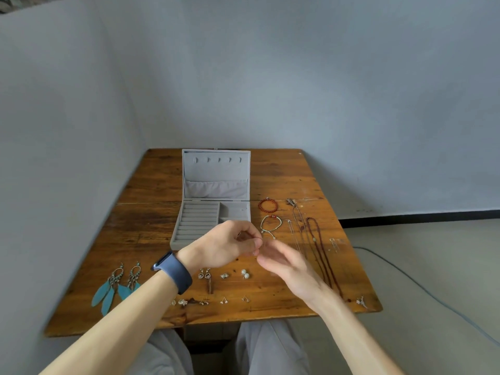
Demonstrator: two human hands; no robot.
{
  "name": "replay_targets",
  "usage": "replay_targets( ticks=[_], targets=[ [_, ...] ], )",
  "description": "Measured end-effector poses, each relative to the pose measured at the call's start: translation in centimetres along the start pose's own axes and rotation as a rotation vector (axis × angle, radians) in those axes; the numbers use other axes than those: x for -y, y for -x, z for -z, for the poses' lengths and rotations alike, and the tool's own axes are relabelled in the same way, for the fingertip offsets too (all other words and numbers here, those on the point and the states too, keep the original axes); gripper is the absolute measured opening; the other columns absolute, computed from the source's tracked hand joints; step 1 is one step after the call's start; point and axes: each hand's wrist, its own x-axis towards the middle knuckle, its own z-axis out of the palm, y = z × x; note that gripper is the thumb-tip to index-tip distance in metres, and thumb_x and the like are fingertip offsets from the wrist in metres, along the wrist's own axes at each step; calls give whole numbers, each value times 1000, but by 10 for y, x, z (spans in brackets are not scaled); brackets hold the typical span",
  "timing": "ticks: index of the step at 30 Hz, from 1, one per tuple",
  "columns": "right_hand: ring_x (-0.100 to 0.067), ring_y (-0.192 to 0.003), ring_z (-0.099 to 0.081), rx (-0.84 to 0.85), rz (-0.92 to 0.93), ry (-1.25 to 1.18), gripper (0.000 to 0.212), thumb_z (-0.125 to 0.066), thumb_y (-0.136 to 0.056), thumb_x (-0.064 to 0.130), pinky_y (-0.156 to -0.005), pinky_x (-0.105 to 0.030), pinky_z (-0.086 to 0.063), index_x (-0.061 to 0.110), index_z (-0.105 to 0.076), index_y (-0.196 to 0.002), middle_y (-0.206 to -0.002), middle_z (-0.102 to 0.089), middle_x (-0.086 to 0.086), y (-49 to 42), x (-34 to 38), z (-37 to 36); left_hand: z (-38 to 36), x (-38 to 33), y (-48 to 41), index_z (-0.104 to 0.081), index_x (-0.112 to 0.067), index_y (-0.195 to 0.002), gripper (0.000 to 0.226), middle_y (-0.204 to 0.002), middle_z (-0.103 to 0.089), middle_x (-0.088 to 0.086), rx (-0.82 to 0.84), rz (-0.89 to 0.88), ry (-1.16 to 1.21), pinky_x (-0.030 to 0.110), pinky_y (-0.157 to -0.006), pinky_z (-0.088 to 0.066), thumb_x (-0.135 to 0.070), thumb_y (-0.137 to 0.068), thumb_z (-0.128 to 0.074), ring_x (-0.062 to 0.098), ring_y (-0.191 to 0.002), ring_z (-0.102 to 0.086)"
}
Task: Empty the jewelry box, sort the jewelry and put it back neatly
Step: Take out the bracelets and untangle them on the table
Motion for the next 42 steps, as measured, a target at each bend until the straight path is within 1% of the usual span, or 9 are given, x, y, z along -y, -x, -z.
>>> replay_targets(
  ticks=[2, 6, 8, 11, 18, 25, 29, 33, 42],
  targets=[
    [1, -108, -64, -57, -17, 37, 16, -66, -93, 41, -92, -32, -50, 35, -72, -106, -112, -72, 15, 9, -6, -2, -6, 2, 5, -67, -14, -97, 9, -83, -72, 0, 26, 14, 5, 28, -78, -55, -22, -98, -62, 12, -77, -66],
    [-6, -95, -68, -142, -16, 129, 8, -62, -95, 41, -76, -25, -51, 37, -69, -95, -101, -73, 12, 37, -29, 1, -29, 17, 22, -66, -20, -96, 6, -84, -72, -3, 22, 51, -70, 30, -79, -55, -25, -97, -61, 9, -79, -66],
    [-6, -95, -67, -228, -3, 222, 8, -63, -93, 42, -80, -27, -51, 38, -70, -94, -99, -73, 16, 51, -40, 3, -47, 26, 32, -64, -25, -95, 5, -85, -70, -9, -3, 44, -141, 27, -78, -53, -27, -97, -60, 6, -81, -63],
    [-3, -96, -66, -308, 25, 276, 8, -67, -92, 32, -84, -26, -51, 37, -73, -90, -96, -73, 20, 67, -53, 3, -76, 33, 44, -63, -29, -93, 4, -92, -65, -15, -17, 22, -147, 22, -76, -51, -29, -96, -60, 4, -85, -61],
    [-3, -94, -63, -355, 73, 464, 13, -69, -90, 24, -74, -11, -44, 35, -76, -90, -91, -70, 22, 88, -71, 9, -121, 47, 52, -65, -38, -87, 6, -98, -57, -13, -180, 61, -233, 27, -77, -49, -41, -88, -60, 6, -93, -51],
    [3, -78, -59, -434, 55, 682, 12, -72, -89, 26, -72, -22, -50, 32, -77, -98, -92, -68, 18, 73, -83, 15, -130, 54, 29, -72, -32, -94, 20, -107, -54, -8, -295, 65, -552, 31, -82, -42, -45, -91, -58, 14, -102, -45],
    [-9, -79, -61, -488, 48, 752, 12, -73, -88, 27, -70, -31, -54, 28, -75, -100, -87, -69, 16, 59, -83, 17, -127, 56, 12, -73, -31, -96, 21, -113, -54, -8, -305, 76, -634, 30, -81, -31, -44, -92, -58, 15, -105, -43],
    [-12, -84, -63, -484, 35, 829, 6, -71, -89, 29, -66, -30, -54, 28, -70, -96, -89, -71, 15, 47, -80, 21, -125, 56, -2, -74, -30, -96, 21, -115, -57, -7, -318, 92, -697, 32, -84, -33, -43, -92, -59, 16, -107, -44],
    [-15, -89, -62, -494, 35, 951, 12, -69, -91, 30, -65, -26, -48, 28, -70, -103, -95, -73, 13, 31, -80, 30, -124, 57, -19, -74, -28, -92, 22, -119, -58, -3, -330, 120, -811, 35, -87, -38, -40, -92, -56, 19, -109, -48]
  ],
)
